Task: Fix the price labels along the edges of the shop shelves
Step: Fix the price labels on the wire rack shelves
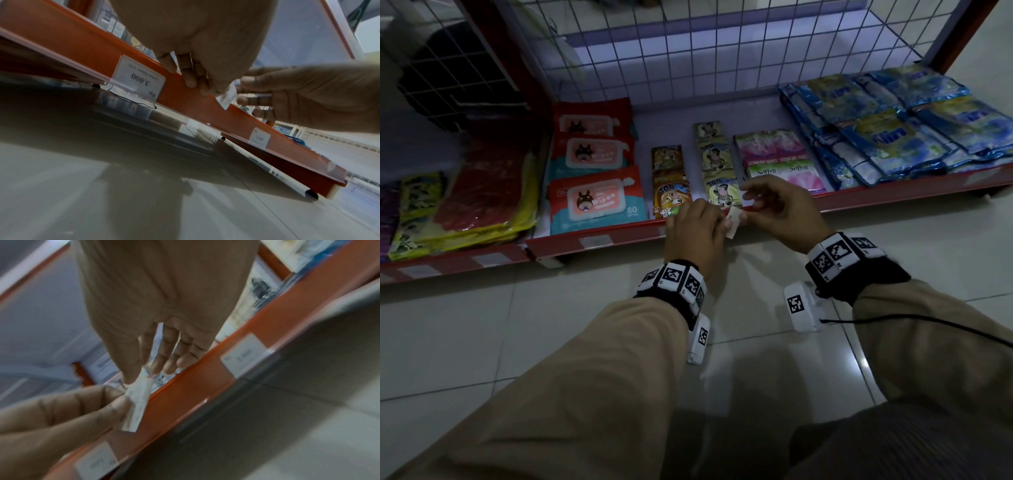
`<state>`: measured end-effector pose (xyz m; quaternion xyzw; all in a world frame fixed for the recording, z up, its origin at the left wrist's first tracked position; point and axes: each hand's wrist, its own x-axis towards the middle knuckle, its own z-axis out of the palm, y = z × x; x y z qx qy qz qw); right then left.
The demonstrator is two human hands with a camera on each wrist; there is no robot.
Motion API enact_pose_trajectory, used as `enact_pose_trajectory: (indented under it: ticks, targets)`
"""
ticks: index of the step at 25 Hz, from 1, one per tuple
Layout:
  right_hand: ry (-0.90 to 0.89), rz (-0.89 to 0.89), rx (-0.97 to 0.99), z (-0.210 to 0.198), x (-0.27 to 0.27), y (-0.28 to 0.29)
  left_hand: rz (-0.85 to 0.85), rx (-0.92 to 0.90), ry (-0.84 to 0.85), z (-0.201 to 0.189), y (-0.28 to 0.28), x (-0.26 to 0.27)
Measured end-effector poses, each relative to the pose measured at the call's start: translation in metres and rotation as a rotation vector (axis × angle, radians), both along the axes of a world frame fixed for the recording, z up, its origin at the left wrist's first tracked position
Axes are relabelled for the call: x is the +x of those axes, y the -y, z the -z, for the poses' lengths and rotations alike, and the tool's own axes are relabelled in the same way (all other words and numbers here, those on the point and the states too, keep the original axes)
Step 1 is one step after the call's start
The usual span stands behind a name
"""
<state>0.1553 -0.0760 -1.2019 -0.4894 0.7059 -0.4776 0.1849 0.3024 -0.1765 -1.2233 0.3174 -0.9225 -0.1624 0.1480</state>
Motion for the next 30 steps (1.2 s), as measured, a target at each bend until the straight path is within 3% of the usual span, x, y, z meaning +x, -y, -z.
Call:
enact_pose_trajectory:
  ticks: [3, 10, 20, 25, 30]
  targets:
    - [-0.227, -0.097, 0.129, -0.005, 0.002, 0.009, 0.047, -0.038, 0.075, -0.004, 0.003, 0.001]
    - [-0.083, 0.104, 0.058, 0.001, -0.002, 0.009, -0.001, -0.095, 0.050, -0.008, 0.003, 0.008]
    - [-0.202, 0.138, 0.064, 0.002, -0.001, 0.011, -0.053, 0.009, 0.011, -0.003, 0.004, 0.004]
    - [-0.254, 0.094, 0.138, 0.006, -0.002, 0.008, 0.004, -0.121, 0.120, -0.003, 0.000, 0.004]
    - [-0.603, -0.009, 0.153, 0.005, 0.003, 0.006, 0.017, -0.157, 0.155, -0.005, 0.001, 0.002]
